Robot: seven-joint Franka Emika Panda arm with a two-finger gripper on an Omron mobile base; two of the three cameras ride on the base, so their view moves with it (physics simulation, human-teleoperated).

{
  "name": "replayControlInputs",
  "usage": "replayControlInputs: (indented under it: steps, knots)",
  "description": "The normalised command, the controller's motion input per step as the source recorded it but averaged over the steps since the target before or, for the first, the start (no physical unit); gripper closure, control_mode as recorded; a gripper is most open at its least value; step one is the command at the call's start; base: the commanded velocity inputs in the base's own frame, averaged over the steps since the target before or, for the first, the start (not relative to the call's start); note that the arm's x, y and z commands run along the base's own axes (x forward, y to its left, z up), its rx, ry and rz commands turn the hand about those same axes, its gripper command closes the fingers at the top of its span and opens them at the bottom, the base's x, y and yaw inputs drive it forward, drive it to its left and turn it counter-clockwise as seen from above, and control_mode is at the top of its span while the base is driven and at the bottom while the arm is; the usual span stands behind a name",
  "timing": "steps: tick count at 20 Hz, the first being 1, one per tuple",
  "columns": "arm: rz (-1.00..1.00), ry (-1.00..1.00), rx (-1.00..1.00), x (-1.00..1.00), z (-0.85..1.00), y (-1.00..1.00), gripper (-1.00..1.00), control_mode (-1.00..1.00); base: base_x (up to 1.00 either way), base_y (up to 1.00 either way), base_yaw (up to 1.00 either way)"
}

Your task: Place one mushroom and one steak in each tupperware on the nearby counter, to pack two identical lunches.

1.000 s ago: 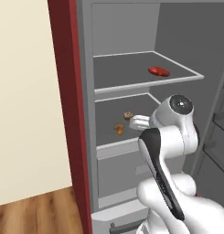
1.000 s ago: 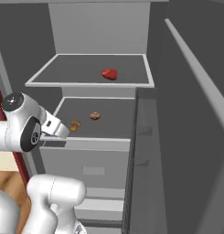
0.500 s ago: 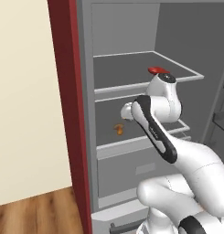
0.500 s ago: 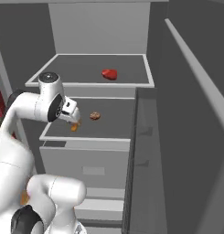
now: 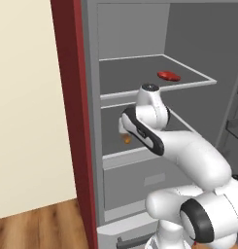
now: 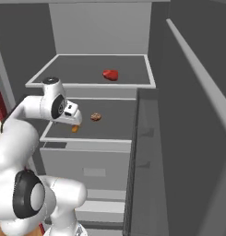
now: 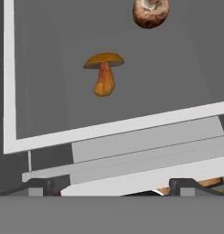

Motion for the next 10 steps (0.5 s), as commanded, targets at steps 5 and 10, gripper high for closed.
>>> replayControlInputs:
  steps: [5,10]
  knots:
    - [0.00,-0.13,-0.02,0.55,-0.35,0.03,-1.00,-1.00,0.00,0.00,0.00]
    - [0.00,-0.01,0.02,0.61,-0.27,0.01,-1.00,-1.00,0.00,0.00,0.00]
